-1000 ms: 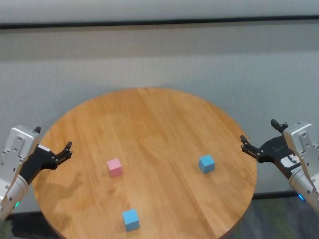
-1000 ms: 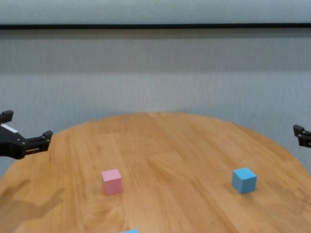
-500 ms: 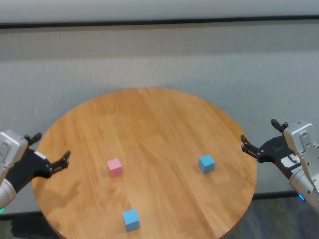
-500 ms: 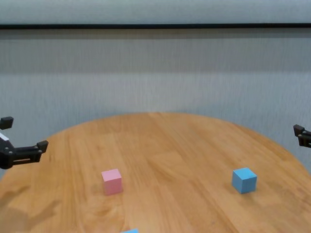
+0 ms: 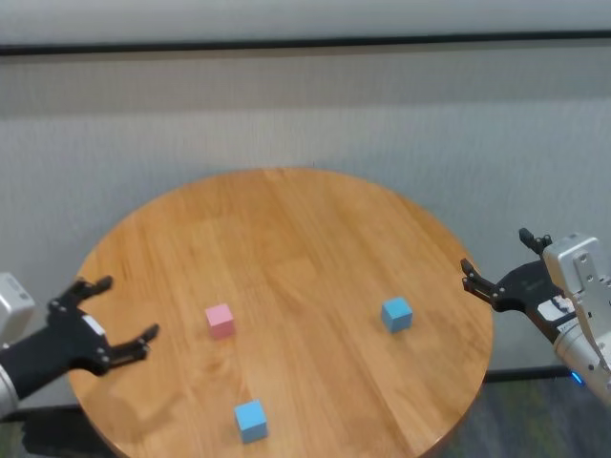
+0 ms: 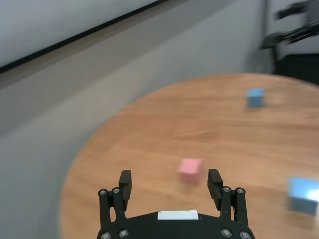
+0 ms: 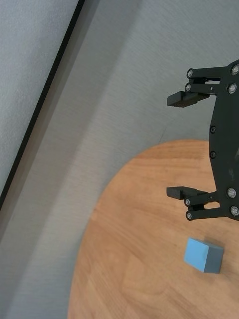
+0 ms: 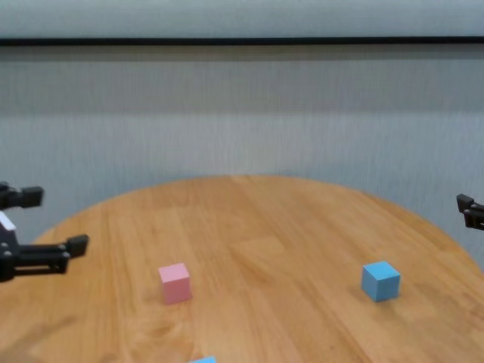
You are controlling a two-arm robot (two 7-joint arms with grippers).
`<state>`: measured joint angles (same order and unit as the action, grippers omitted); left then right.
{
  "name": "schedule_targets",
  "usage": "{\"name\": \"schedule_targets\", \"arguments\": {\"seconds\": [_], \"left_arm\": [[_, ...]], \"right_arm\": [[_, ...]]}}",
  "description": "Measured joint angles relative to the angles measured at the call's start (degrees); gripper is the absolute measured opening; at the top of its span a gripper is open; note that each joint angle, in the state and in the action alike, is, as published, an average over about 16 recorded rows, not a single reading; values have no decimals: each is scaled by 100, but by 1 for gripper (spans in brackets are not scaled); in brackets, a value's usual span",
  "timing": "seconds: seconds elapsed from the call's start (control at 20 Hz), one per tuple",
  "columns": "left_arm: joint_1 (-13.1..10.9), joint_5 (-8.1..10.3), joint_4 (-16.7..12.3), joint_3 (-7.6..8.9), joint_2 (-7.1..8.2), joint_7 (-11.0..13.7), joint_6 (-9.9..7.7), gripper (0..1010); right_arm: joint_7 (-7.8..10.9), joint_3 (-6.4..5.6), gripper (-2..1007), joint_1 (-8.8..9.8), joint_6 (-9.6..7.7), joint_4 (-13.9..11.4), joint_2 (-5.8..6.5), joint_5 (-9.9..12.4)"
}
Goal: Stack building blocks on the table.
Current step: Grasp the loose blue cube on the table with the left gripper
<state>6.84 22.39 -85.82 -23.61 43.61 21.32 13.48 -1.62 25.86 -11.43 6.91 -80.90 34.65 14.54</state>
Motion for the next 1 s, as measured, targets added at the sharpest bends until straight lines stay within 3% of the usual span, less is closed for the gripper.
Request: {"name": "schedule_targets", "arguments": {"seconds": [0.2,0.5,1.0], "left_arm": [[-65,165,-142,-64,59,450,31,1003],[-102,313,-261,-213,27,972,-30,1003],[-112,242,-284,-430,-105,1491,-99,1003]], "right_arm": [[0,0,1003,0,0,0,0,0],[0,0,1003,0,0,0,0,0],[0,0,1003,0,0,0,0,0]]}}
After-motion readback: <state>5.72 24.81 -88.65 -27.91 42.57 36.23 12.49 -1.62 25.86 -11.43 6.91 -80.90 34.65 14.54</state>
